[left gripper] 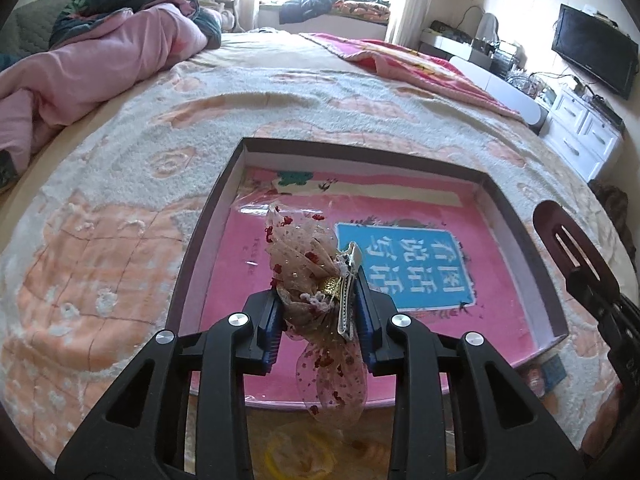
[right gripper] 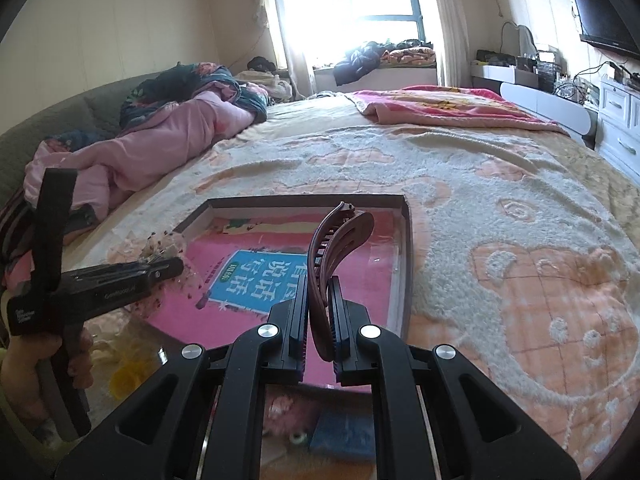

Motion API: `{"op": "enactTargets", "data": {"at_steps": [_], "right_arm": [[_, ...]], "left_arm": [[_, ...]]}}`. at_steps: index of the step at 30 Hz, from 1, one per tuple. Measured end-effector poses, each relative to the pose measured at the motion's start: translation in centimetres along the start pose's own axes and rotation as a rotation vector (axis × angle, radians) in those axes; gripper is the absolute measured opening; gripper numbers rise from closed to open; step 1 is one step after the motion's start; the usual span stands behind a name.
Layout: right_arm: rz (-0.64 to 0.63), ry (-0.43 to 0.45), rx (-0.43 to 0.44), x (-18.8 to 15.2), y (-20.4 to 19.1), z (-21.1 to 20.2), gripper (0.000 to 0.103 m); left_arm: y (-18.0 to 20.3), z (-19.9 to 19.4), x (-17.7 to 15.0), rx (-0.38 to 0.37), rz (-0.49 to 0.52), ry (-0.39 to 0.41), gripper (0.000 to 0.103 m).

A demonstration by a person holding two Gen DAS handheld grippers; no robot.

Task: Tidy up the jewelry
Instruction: 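Carry the scrunchie with left tool while right tool carries the brown clip into the box, then open left tool to drop the scrunchie while right tool releases the brown clip in the box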

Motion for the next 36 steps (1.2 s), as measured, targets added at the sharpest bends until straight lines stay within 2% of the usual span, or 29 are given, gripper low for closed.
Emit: {"op": "enactTargets", "data": {"at_steps": [4,6,9,12,15,18,25,27,31,33,36], "right_arm": [[-0.003,-0.033,-0.019,-0.2,0.5,1.7,0.01],[-0.002,-0.053,-0.028,-0.3,0.6,2.5,0.01],[0.005,-0.062,-0.044,-0.5,0.9,3.3,0.01],[0.001,-0.065,-0.057,-1.0,1.1,3.7,0.01],[0.014,-0.073,-0.063,-1.3,1.5,3.9,0.01],[0.015,-0.085,-0.068,-1.5,1.8,4.1,0.01],[0.016,-0.074,-0.067,-1.8,1.9,3.6,0.012],[0.02,-0.067,-0.066,-1.8,1.9,3.3,0.027],[0.024,-0.043,-0.063,-1.9,1.8,2.4,0.04],[0.026,-0.025,-0.059,-1.8,1.6,1.8,0.052],[0.014,0.011,-0.059,-1.6,1.0,0.5,0.064]], "left_arm": [[0.0,0.5,-0.2,0.011,0.007,-0.009,0.027],[-0.1,0.6,-0.2,0.024,0.012,-0.002,0.038],[-0.3,0.5,-0.3,0.025,0.005,-0.001,0.042],[-0.5,0.4,-0.3,0.026,-0.005,0.004,0.054],[-0.7,0.1,-0.3,0.027,-0.016,0.007,0.058],[-0.9,-0.2,-0.3,0.028,-0.025,0.016,0.067],[-1.3,-1.3,-0.2,0.033,-0.029,0.052,0.076],[-1.3,-1.8,-0.2,0.033,-0.029,0.064,0.08],[-1.4,-2.6,-0.2,0.033,-0.036,0.085,0.085],[-1.5,-3.0,-0.2,0.03,-0.042,0.095,0.089],[-1.8,-3.7,-0.3,0.027,-0.051,0.108,0.091]]}}
Point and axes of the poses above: each gripper's, at about its wrist camera, not at the fingertips, and z roughly the way its jaws point, y to its right, x to its top, the point moved 8 cm from there along z, roughly the way its jaws point, and after that the axes turned 13 degrees about x, right-handed, at the moved point
